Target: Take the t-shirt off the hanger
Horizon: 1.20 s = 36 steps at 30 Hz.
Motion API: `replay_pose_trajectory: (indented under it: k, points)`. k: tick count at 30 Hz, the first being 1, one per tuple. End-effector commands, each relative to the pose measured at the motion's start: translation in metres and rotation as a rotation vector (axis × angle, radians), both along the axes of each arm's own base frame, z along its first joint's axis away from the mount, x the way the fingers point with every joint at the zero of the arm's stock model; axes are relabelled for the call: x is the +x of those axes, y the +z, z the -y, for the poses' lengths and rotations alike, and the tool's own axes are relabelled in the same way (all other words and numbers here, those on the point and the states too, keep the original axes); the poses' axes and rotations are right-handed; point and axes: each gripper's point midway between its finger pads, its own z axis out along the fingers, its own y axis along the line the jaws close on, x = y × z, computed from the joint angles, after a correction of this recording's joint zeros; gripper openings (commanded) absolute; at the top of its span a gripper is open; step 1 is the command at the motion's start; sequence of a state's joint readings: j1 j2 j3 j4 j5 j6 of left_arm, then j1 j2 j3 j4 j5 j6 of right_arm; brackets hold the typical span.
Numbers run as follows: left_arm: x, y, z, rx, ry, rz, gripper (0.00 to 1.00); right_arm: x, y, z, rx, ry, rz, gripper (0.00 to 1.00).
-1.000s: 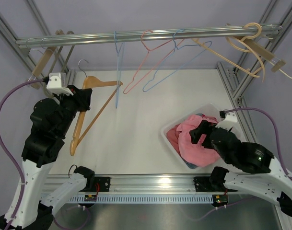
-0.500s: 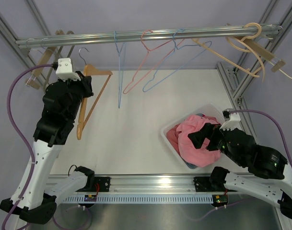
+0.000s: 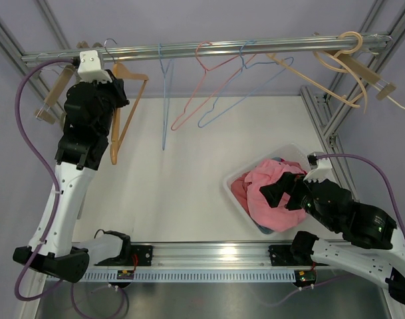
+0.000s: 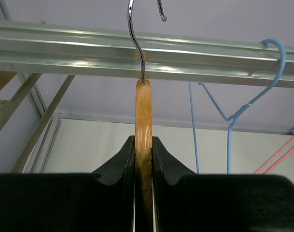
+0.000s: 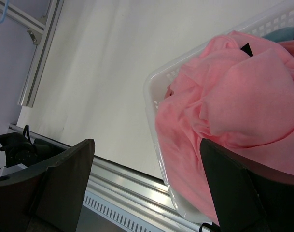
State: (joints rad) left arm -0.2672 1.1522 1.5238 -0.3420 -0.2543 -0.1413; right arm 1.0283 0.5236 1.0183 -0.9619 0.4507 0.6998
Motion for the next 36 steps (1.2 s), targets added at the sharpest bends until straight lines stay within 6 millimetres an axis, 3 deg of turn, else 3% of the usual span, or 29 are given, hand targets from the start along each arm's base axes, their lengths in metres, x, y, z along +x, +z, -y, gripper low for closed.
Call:
replay_pose_trajectory:
  k: [1, 17, 24, 34, 36]
  points:
    - [0.004, 0.036, -0.002, -0.026, -0.002, 0.111, 0.0, 0.0, 0.007, -0.004, 0.025, 0.021, 0.022, 0.99]
    - [0.018, 0.002, 0.0, -0.025, -0.001, 0.056, 0.0, -0.002, 0.014, -0.01, 0.046, 0.05, 0.03, 0.99]
    - [0.005, -0.021, 0.001, -0.062, -0.016, 0.047, 0.0, 0.0, 0.026, -0.014, 0.064, 0.067, 0.062, 0.99]
    - [-0.004, -0.03, 0.013, -0.084, -0.091, 0.056, 0.0, 0.004, 0.025, -0.027, 0.058, 0.087, 0.061, 0.99]
    - [-0.009, -0.028, 0.013, -0.098, -0.097, 0.061, 0.17, 0.004, 0.029, -0.027, 0.064, 0.091, 0.069, 0.99]
